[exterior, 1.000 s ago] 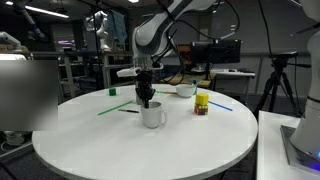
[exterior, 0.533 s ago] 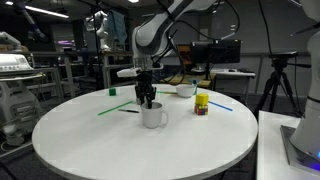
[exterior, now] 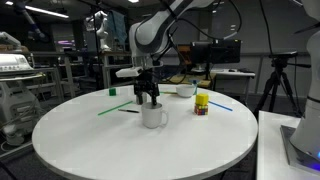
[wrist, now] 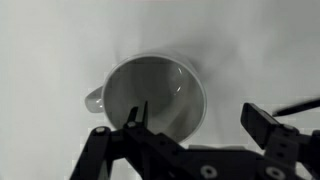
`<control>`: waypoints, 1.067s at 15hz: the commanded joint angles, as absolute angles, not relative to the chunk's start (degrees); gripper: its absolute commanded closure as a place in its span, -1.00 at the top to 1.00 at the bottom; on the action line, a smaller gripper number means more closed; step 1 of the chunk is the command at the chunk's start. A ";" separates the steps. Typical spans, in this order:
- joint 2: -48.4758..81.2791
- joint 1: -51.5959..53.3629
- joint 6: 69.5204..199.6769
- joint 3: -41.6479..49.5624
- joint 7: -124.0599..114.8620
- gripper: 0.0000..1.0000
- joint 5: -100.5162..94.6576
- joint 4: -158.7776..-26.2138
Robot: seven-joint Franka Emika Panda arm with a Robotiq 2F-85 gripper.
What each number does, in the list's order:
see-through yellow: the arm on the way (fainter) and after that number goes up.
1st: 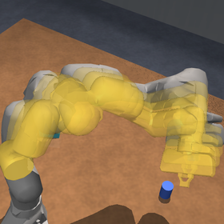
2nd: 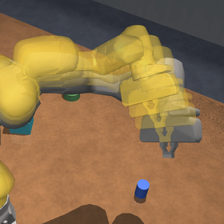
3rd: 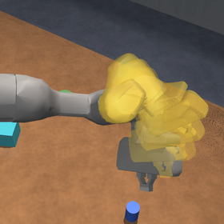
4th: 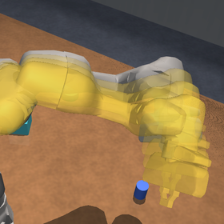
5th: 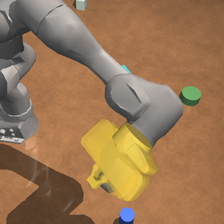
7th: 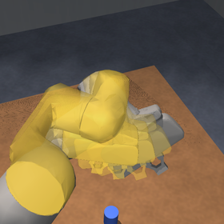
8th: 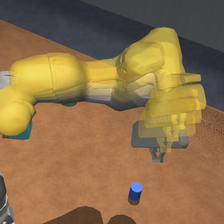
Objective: Move the mug forward
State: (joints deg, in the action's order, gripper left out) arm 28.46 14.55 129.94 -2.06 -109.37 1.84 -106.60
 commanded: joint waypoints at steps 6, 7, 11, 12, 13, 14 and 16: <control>18.63 14.10 122.08 -2.49 -106.18 1.00 0.45 -108.79; 17.34 13.99 121.97 -2.61 -105.79 1.00 0.48 -109.02; 12.17 13.68 122.32 -3.09 -104.23 1.00 0.31 -110.58; 11.10 13.44 122.48 -3.39 -102.64 1.00 0.50 -111.09; 14.88 13.73 123.33 -3.22 -105.12 1.00 0.74 -108.37; 13.77 13.64 123.33 -3.36 -104.43 1.00 0.74 -108.87; 12.60 13.55 123.33 -3.54 -104.05 1.00 0.74 -109.68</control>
State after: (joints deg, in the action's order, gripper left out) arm 12.57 14.62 123.45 -2.39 -103.85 1.03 -109.78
